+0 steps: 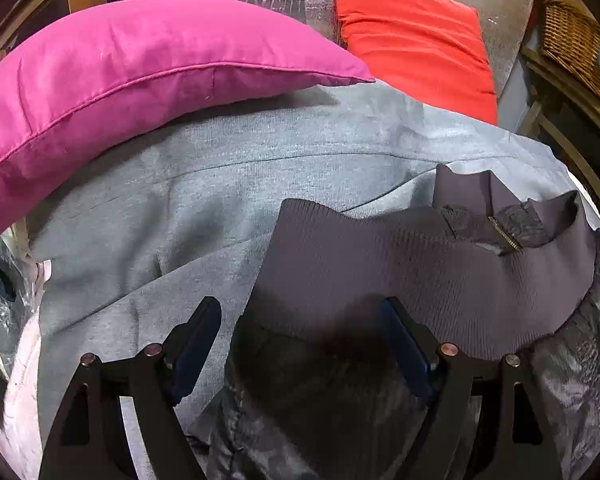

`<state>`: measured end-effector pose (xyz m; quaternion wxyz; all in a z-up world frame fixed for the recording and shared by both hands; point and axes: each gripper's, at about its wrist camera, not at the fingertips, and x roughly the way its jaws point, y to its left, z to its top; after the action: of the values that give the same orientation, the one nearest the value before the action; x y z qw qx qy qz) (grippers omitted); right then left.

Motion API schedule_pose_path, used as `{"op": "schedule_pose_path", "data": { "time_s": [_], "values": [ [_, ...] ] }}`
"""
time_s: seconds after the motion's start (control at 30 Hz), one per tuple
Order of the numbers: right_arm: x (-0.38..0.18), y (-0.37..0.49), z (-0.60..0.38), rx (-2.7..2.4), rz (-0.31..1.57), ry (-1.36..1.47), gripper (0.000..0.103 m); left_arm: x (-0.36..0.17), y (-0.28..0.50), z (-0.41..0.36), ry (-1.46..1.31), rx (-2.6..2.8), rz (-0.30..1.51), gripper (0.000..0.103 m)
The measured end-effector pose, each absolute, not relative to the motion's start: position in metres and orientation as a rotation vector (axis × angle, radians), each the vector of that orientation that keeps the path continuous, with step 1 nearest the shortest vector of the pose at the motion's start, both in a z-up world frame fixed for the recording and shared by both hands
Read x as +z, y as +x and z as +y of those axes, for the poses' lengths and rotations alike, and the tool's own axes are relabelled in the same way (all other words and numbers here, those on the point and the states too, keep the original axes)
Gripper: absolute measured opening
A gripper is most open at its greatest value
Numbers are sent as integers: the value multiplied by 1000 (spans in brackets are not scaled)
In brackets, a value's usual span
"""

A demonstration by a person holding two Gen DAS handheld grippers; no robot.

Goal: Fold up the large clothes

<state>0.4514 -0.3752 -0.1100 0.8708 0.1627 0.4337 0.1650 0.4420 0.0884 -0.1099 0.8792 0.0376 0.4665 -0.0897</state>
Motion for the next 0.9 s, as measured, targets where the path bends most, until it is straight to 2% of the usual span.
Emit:
{"op": "schedule_pose_path", "data": {
  "time_s": [0.1, 0.13, 0.17, 0.2, 0.23, 0.27, 0.3, 0.5, 0.6, 0.73, 0.9],
  "values": [
    [-114, 466, -365, 346, 932, 331, 99, -113, 445, 89, 43, -186, 978, 80],
    [-115, 469, -362, 349, 939, 326, 96, -114, 445, 89, 37, -184, 976, 70],
    [-116, 473, -355, 355, 950, 308, 77, -115, 445, 88, 40, -177, 981, 64],
    [-116, 474, -352, 353, 958, 292, 61, -116, 446, 88, 56, -156, 984, 44],
    [-117, 474, -349, 333, 967, 270, 54, -117, 447, 88, 65, -149, 990, 11],
    [-117, 474, -348, 320, 975, 254, 31, -119, 448, 89, 55, -153, 1010, 5],
    [-118, 474, -348, 301, 981, 241, 23, -118, 449, 89, 51, -147, 1003, 5],
    [-83, 453, -356, 237, 858, 176, 14, -96, 442, 107, 22, -55, 884, 4],
    [-75, 454, -367, 135, 801, 185, 7, -116, 455, 125, -61, 24, 961, 3],
    [-120, 470, -360, 83, 908, 172, 7, -144, 458, 116, 21, 62, 1004, 4],
    [-147, 473, -367, 54, 928, 243, 7, -151, 464, 118, 15, 70, 1017, 4]
  ]
}}
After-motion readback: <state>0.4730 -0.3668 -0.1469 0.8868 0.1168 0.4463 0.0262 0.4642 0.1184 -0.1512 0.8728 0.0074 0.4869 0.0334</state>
